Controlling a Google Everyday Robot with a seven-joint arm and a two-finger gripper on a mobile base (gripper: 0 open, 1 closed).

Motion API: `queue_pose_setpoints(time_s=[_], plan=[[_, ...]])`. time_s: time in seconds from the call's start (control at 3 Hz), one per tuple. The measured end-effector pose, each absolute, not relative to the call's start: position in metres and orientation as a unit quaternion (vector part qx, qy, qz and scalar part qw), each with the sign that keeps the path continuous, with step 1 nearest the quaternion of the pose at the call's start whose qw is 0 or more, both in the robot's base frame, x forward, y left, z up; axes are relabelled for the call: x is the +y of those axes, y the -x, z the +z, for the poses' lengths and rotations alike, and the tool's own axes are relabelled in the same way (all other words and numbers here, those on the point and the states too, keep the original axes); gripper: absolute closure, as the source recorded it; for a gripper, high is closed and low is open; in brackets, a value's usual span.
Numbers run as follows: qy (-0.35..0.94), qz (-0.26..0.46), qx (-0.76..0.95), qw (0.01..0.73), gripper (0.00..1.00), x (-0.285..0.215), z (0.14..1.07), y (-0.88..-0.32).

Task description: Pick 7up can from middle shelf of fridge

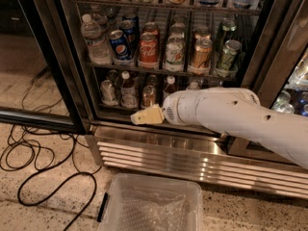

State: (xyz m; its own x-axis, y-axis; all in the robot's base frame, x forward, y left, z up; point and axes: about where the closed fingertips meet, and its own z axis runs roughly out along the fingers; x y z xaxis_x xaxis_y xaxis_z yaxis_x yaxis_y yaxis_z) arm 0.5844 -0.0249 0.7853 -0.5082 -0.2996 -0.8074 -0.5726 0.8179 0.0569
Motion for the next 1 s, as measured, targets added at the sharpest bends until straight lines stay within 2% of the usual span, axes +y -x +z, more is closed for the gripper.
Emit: queue_pose_setpoints(time_s=[0.67, 1.0], plan=[[0.229, 0.150, 0.830, 0.486, 0.00, -0.023, 0.788, -0.604], [0.181, 0.142, 0.811, 0.537, 0.00, -0.045, 0.804, -0.632]])
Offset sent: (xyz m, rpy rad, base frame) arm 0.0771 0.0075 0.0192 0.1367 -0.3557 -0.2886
